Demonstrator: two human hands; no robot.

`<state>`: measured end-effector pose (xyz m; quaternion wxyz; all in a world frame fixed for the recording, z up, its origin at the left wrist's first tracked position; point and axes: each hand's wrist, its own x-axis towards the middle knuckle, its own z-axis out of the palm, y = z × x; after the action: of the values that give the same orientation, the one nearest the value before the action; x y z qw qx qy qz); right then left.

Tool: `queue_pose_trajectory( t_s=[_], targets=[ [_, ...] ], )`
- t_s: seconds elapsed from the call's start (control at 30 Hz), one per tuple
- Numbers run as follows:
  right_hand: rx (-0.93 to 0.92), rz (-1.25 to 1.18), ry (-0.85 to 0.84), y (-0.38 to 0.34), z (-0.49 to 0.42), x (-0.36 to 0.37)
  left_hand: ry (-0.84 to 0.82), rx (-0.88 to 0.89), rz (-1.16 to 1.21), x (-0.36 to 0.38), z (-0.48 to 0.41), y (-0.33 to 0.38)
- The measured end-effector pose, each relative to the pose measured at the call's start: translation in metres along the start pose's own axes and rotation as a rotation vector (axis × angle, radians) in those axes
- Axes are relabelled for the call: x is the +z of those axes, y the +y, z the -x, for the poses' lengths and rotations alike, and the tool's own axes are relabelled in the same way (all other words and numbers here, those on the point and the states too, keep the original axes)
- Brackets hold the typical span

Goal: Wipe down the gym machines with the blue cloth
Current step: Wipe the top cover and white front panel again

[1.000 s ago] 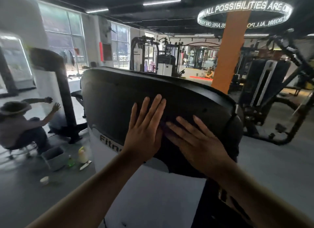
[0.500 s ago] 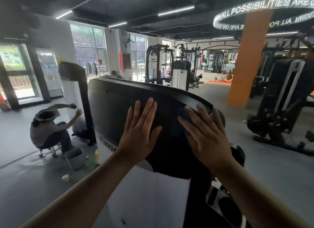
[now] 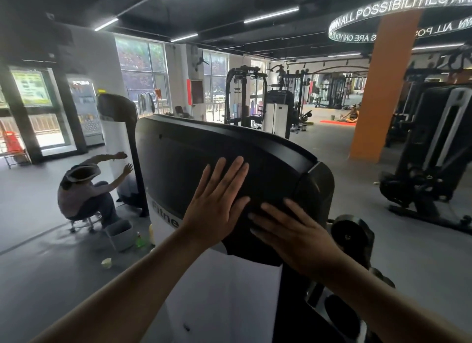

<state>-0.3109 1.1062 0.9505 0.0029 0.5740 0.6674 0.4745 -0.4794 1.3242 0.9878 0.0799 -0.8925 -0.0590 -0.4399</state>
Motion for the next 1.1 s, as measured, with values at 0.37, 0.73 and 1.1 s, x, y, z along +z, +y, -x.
queue_pose_trajectory(
  t_s=[0.37, 0.73, 1.1],
  targets=[
    [-0.054, 0.009, -0.030, -0.015, 0.006, 0.014, -0.029, -0.013, -0.014, -0.002, 0.008, 0.000],
    [0.559, -0.163, 0.249, -0.038, 0.032, 0.022, -0.049, -0.001, -0.018, 0.000, 0.014, 0.020],
    [1.153, -0.565, 0.552, -0.049, -0.009, 0.010, -0.067, 0.216, -0.150, 0.005, -0.029, 0.068]
  ],
)
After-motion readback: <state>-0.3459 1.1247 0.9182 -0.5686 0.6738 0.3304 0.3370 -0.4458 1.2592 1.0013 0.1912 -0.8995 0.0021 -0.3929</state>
